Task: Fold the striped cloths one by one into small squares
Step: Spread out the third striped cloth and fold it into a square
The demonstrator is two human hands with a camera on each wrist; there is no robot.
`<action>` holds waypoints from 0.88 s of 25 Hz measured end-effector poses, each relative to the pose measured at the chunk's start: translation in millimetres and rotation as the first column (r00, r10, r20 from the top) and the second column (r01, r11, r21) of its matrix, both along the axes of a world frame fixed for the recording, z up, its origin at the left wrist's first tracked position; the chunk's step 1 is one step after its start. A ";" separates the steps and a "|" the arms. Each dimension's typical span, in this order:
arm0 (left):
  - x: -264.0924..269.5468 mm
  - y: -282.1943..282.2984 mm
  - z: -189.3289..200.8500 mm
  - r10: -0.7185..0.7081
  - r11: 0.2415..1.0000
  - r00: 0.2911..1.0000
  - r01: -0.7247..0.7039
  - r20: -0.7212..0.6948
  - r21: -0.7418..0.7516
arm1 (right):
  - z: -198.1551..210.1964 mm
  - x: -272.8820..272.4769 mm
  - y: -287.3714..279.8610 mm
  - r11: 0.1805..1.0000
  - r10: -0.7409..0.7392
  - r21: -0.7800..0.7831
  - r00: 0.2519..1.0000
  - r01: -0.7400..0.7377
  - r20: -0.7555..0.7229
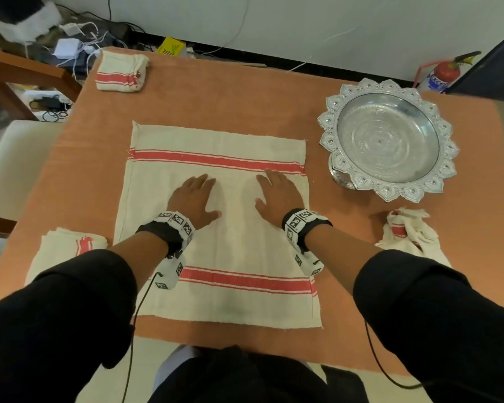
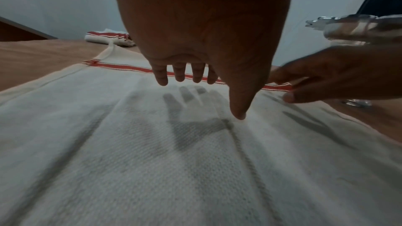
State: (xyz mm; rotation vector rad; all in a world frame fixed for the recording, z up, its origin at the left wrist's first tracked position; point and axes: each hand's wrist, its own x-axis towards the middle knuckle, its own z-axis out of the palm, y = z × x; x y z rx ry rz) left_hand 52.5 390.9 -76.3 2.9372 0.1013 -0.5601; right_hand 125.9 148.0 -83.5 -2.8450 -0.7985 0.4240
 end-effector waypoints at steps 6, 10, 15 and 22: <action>19.7 -0.2 -13.9 -0.039 0.999 0.999 0.040 0.014 -0.032 | -10.1 -1.0 63.7 0.990 0.141 -0.012 0.987 -0.142 -0.071; 3.8 54.8 -23.2 0.064 0.998 0.998 -0.064 -0.005 -0.021 | -24.3 -0.8 48.5 0.998 0.041 -0.035 0.998 -0.043 -0.051; -19.4 126.1 -21.3 0.145 0.989 0.989 -0.145 -0.005 -0.023 | -29.9 10.0 8.3 0.979 -0.201 -0.033 0.980 0.201 -0.004; 20.3 108.1 -7.5 0.093 0.995 0.973 -0.086 0.210 -0.042 | -8.0 20.7 43.1 0.966 -0.257 -0.017 0.965 0.258 0.058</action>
